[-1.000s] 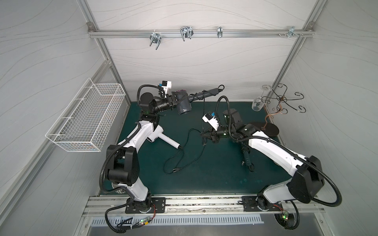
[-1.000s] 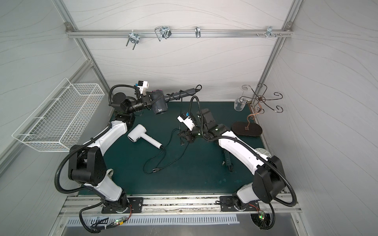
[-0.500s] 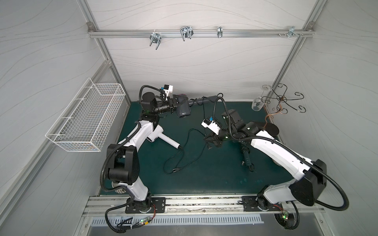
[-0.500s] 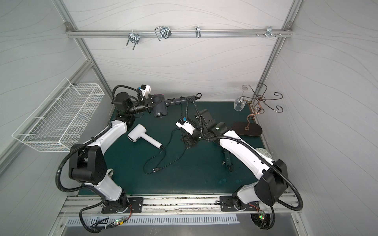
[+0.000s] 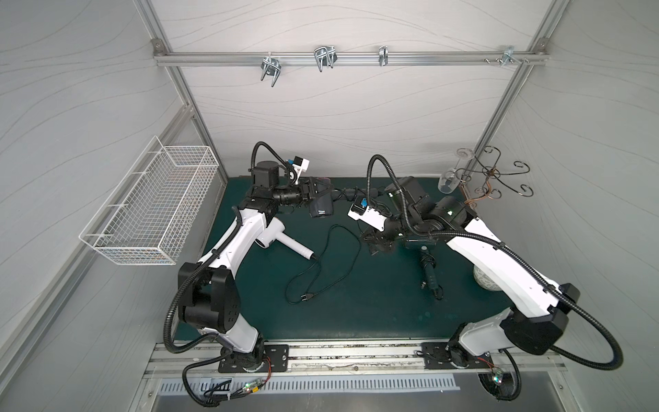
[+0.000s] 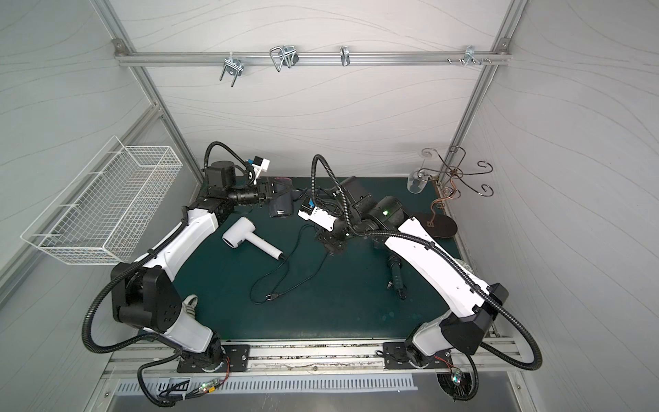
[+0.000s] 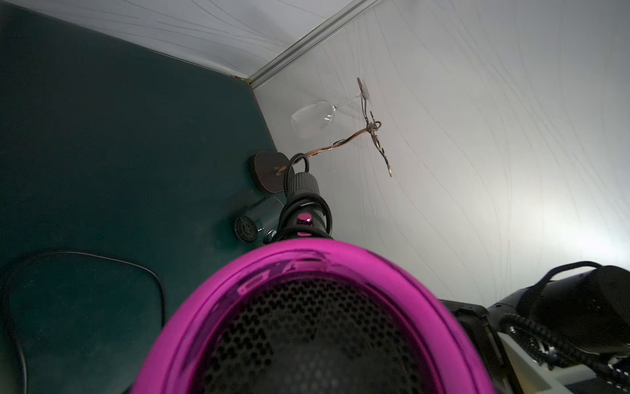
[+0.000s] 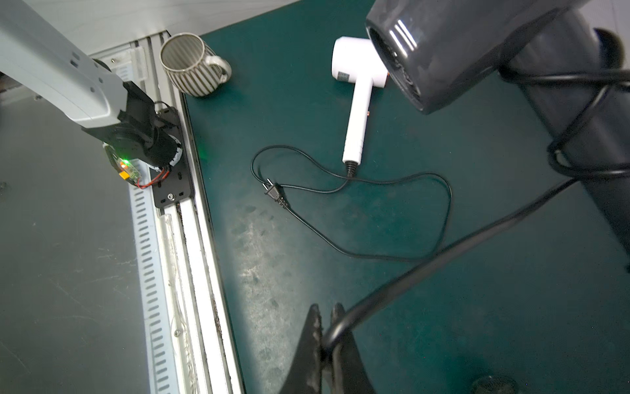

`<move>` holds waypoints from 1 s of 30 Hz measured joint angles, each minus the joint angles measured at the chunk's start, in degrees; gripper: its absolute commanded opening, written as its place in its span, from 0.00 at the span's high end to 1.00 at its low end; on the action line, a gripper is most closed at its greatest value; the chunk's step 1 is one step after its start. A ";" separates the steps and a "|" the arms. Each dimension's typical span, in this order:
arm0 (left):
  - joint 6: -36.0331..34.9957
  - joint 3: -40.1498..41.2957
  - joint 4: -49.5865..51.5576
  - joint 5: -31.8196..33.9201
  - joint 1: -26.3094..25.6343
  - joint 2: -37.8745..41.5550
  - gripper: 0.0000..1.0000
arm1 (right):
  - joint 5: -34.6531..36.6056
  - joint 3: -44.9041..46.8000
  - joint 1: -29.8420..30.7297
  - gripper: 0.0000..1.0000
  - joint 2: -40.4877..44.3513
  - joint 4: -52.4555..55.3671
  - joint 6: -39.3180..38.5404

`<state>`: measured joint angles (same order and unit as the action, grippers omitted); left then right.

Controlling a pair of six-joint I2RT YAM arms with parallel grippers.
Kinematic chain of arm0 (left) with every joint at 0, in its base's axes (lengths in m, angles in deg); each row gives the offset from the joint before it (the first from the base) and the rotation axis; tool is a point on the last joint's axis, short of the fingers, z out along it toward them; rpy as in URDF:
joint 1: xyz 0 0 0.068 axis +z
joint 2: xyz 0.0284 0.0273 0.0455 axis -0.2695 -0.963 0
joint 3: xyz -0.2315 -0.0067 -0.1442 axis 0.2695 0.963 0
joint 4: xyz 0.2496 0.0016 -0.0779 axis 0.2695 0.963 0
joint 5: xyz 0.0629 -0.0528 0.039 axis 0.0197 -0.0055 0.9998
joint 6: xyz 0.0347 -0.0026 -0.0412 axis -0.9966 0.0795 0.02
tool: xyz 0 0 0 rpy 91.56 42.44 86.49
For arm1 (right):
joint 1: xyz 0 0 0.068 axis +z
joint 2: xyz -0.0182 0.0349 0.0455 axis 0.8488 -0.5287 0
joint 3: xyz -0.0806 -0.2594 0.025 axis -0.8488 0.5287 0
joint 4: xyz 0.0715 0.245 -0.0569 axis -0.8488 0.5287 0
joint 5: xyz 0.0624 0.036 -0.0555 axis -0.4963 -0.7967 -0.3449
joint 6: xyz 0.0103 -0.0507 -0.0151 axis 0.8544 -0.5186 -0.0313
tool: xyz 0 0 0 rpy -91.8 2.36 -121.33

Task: Wrap the cord around the hair dryer
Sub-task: Wrap the power cord around the hair dryer.

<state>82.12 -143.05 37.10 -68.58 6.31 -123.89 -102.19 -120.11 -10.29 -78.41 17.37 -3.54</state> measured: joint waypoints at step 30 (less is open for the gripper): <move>-22.73 3.26 21.05 4.17 -10.32 6.19 1.00 | 7.80 -9.77 -10.43 1.00 -6.21 -2.23 -19.17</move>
<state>59.38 -139.79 58.15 -64.41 -4.01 -117.70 -94.39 -129.88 -20.72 -84.62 15.14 -22.71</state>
